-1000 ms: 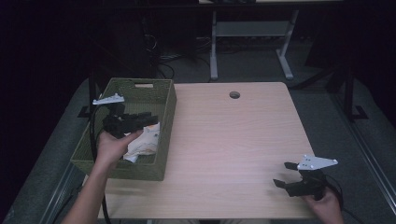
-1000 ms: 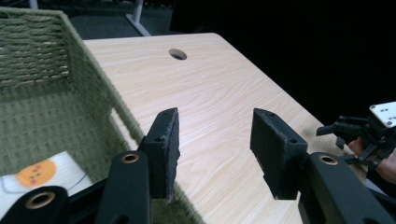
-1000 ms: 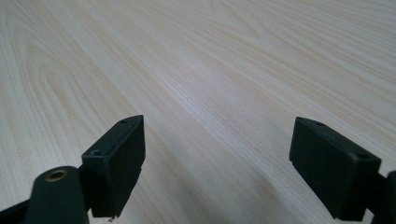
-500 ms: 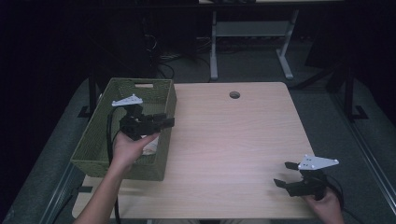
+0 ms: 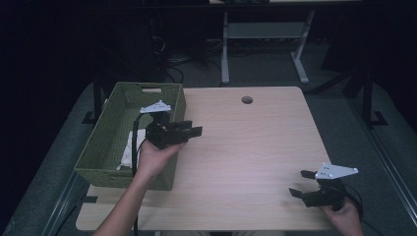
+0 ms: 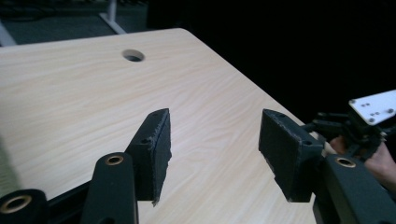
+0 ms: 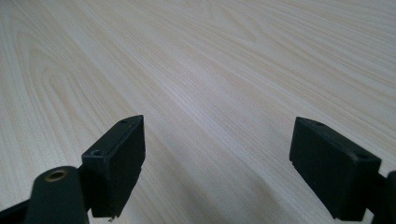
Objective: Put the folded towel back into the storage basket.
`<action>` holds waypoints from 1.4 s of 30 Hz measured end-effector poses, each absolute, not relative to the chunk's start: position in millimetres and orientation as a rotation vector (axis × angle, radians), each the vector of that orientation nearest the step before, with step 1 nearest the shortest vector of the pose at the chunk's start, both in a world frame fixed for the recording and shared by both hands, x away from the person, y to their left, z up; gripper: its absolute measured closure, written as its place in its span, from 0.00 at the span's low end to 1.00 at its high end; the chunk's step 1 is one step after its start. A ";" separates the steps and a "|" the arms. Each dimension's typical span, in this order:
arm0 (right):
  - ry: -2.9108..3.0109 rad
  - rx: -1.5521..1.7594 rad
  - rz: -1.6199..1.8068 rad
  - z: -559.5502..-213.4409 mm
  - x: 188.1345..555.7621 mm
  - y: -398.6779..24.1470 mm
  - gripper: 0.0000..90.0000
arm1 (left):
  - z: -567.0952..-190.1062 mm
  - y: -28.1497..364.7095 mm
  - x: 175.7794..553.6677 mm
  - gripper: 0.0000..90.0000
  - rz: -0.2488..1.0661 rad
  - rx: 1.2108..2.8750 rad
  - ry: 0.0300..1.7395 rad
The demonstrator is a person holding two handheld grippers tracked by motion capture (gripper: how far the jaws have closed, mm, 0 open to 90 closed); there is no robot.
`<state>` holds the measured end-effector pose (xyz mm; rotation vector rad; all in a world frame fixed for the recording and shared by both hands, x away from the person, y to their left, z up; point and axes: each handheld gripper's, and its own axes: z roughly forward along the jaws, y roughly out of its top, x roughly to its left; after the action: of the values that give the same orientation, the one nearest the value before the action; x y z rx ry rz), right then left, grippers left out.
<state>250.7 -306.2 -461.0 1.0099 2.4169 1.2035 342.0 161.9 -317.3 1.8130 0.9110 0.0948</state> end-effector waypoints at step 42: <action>2.399 1.013 1.206 -458.5 247.5 -311.7 0.20 | -360.4 64.0 338.3 0.43 0.019 1.899 0.843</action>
<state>247.5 -311.7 -458.5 1.0127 2.3995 1.2062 338.3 64.0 -360.4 1.8985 0.8429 0.0190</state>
